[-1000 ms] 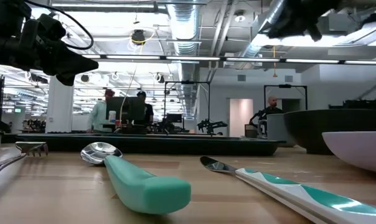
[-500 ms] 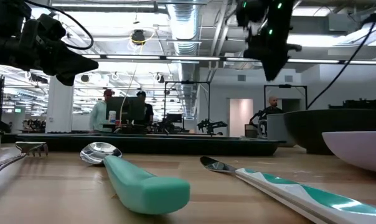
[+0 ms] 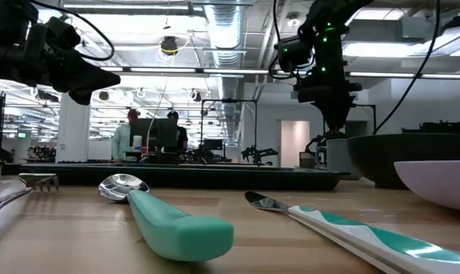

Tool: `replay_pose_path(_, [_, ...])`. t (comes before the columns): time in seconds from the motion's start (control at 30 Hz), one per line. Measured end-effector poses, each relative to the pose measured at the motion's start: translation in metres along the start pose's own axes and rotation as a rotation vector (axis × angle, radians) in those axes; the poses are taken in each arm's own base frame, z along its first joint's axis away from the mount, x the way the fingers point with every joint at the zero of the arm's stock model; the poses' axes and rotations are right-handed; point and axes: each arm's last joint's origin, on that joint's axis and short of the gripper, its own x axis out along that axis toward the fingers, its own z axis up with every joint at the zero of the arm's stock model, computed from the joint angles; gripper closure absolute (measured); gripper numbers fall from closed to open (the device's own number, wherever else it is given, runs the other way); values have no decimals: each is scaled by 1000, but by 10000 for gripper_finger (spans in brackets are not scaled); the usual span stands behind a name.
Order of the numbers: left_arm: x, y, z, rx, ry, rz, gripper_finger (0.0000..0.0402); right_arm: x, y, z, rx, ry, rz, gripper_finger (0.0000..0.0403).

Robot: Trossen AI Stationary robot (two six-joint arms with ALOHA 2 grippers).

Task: Set up tray
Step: Put the blue mug on the black serving tray

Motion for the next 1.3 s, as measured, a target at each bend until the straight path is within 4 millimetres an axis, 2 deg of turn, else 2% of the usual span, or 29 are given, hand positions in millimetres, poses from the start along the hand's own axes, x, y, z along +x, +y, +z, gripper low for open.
replay_pose_path(0.17, [0,0,0,0,0,0,401,0,1,3,7,-32,11,226])
replay_pose_path(0.4, [0,0,0,0,0,0,401,10,-2,10,29,-20,4,236])
replay_pose_path(0.8, [0,0,0,0,0,2,401,58,10,24,1,132,-46,266])
replay_pose_path(0.97, [0,0,0,0,0,1,401,66,14,25,-7,159,-53,301])
replay_pose_path(1.2, [0,0,0,0,0,0,401,59,8,25,8,140,-41,389])
replay_pose_path(1.3, [0,0,0,0,0,1,401,54,5,24,16,127,-37,392])
